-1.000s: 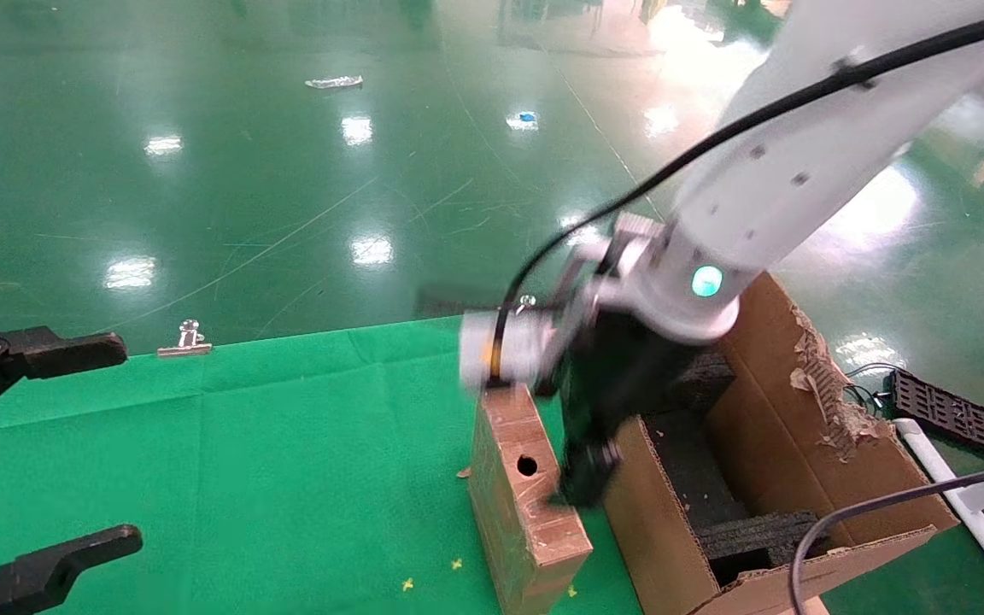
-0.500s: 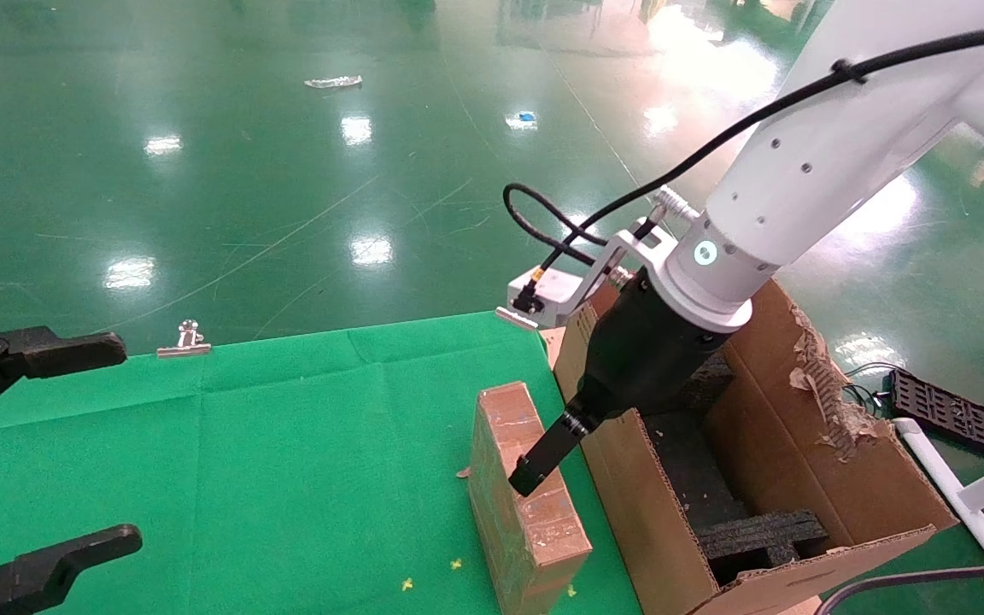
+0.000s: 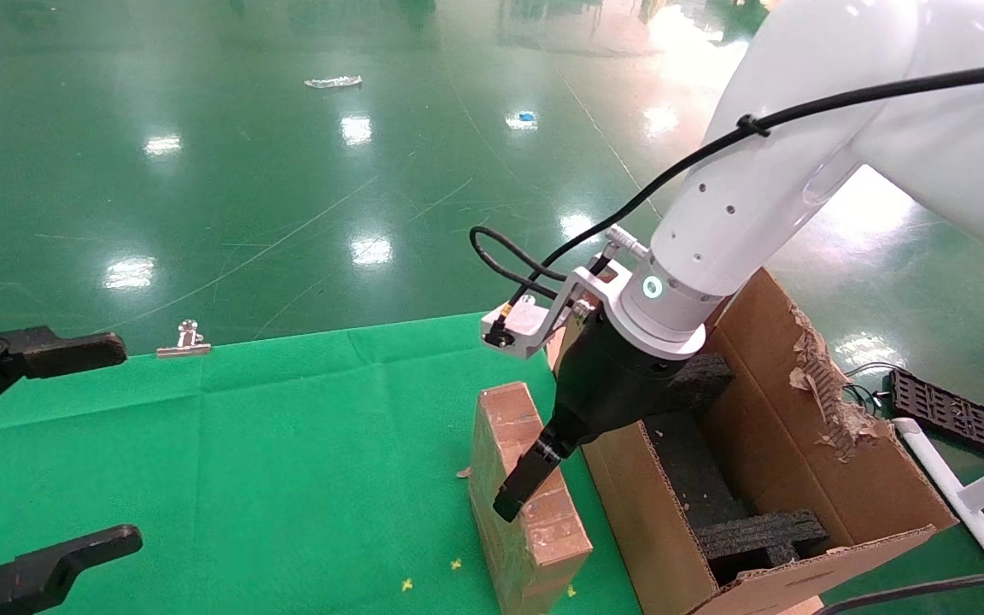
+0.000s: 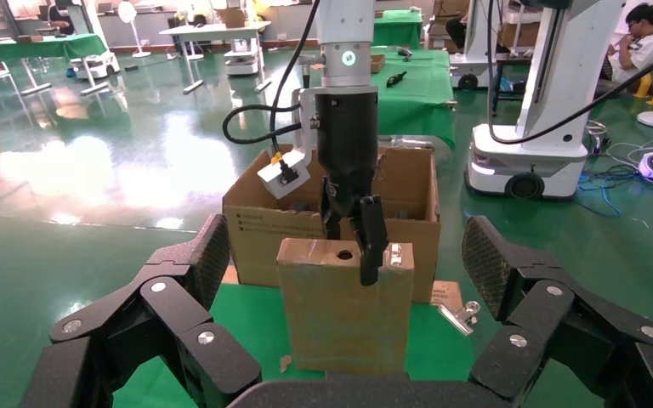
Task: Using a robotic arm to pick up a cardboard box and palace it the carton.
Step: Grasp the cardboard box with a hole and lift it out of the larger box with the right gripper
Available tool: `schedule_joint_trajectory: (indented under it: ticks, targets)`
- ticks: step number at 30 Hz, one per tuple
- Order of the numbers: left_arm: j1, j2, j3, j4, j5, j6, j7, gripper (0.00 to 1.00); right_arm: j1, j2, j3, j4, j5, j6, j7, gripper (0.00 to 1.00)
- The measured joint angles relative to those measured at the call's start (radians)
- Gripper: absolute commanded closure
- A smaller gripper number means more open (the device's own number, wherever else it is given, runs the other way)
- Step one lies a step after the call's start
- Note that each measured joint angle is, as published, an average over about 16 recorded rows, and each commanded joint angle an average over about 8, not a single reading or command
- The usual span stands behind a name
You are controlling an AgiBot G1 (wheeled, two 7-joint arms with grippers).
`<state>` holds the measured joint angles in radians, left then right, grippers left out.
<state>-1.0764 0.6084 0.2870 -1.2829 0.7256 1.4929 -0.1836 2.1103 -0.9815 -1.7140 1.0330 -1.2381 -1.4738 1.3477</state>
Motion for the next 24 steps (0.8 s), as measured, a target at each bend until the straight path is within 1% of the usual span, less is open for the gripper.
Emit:
schedule_joint_trajectory:
  ticks: [1,2,3,5,7,8,9,24]
  targets:
    - [0.000,0.000,0.000,0.000,0.000,0.000,0.000,0.34,-0.001,-0.001,-0.002,0.003,-0.004,0.002,0.003,0.93]
    - [0.000,0.000,0.000,0.000,0.000,0.000,0.000,0.46,-0.001,-0.002,-0.003,0.007,-0.007,0.003,0.006,0.98]
    - [0.000,0.000,0.000,0.000,0.000,0.000,0.000,0.59,-0.001,-0.002,-0.005,0.011,-0.010,0.005,0.009,1.00]
    - [0.000,0.000,0.000,0.000,0.000,0.000,0.000,0.82,-0.001,-0.002,-0.008,0.020,-0.017,0.007,0.016,1.00]
    - [0.000,0.000,0.000,0.000,0.000,0.000,0.000,0.95,-0.001,0.000,-0.011,0.028,-0.022,0.009,0.023,1.00]
    - [0.000,0.000,0.001,0.000,0.000,0.000,0.000,0.99,-0.001,0.001,-0.012,0.032,-0.024,0.010,0.026,1.00]
    - [0.000,0.000,0.001,0.000,0.000,0.000,0.000,1.00,-0.002,0.002,-0.013,0.035,-0.025,0.011,0.029,1.00]
    - [0.000,-0.001,0.002,0.000,-0.001,-0.001,0.001,1.00,-0.006,0.020,-0.020,0.061,-0.036,0.017,0.045,1.00]
